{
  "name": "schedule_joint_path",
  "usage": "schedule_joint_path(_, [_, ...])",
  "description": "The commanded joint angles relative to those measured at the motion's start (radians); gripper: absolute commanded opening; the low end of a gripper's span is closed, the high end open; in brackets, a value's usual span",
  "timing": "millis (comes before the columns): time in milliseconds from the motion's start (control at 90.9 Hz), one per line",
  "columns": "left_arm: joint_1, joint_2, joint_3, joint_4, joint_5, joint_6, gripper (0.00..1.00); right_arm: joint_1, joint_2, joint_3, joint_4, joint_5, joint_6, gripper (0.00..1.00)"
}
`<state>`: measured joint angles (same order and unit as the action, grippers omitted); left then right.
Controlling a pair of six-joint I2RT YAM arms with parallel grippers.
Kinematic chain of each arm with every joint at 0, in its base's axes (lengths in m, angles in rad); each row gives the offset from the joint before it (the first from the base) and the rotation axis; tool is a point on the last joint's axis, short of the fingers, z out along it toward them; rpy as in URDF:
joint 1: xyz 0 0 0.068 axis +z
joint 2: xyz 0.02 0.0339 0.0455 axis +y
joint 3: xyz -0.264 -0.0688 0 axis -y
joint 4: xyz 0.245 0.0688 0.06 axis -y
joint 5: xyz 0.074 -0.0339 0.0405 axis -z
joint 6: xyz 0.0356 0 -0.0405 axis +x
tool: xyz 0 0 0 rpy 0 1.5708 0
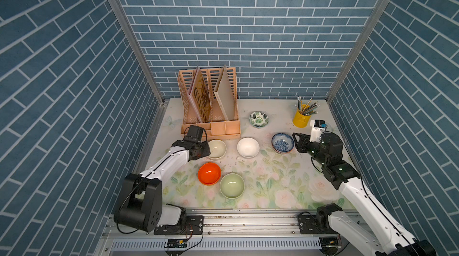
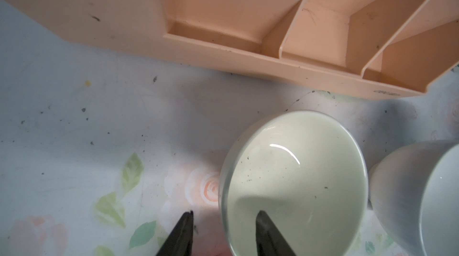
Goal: Stack the bowls
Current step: Pick up the bowl from the center of the board.
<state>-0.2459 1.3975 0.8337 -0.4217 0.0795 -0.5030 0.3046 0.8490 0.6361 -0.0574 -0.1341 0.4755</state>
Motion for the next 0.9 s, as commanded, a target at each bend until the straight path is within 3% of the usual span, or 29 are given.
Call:
schedule_joint_path(0, [-0.007,0.052,0.029,0.006,-0.018,0.025,0.40,-0.004,-0.001,-0.010,0.020,0.006,0.019,0.41])
schedule_joint_path(495, [-0.007,0.112,0.069,-0.037,-0.043,0.054,0.14,-0.004,0.010,-0.013,0.012,-0.012,0.018,0.41])
schedule_joint_path(891, [-0.010,0.138,0.130,-0.107,-0.068,0.065,0.21,-0.004,0.009,-0.013,0.008,-0.012,0.019,0.41])
